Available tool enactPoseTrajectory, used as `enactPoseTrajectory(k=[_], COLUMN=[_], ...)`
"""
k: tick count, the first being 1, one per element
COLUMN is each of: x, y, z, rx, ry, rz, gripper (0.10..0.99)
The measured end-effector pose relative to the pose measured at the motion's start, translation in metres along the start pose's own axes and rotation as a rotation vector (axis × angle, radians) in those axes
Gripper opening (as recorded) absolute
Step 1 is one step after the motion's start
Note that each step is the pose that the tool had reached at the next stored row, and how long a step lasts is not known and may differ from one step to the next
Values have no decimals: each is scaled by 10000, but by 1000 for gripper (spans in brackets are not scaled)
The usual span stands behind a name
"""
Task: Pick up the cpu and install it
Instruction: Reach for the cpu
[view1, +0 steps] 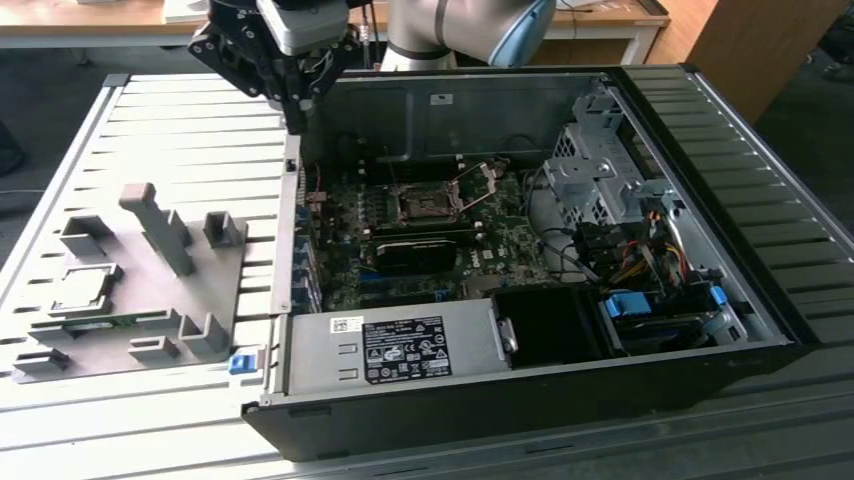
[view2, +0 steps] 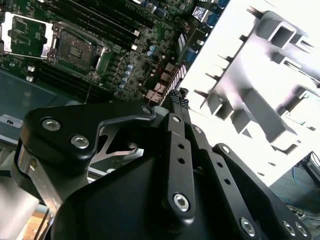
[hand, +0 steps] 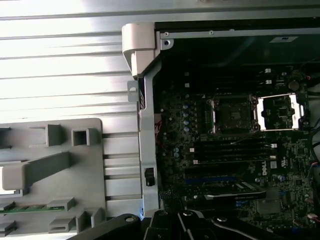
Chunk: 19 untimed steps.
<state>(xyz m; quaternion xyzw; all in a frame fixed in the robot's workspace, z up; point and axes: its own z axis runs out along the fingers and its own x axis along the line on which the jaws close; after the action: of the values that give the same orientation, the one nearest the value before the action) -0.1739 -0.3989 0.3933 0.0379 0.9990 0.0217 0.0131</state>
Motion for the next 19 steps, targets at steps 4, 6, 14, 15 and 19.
enactPoseTrajectory(k=[4,6,14,15,19], x=[15,23,53,57,74], y=[-1,-2,-4,-4,-6], z=[0,0,-1,-1,-1], rx=[0,0,0,-1,0], ry=[0,0,0,0,0], rz=[0,0,0,0,1], gripper=[106,106,106,106,106])
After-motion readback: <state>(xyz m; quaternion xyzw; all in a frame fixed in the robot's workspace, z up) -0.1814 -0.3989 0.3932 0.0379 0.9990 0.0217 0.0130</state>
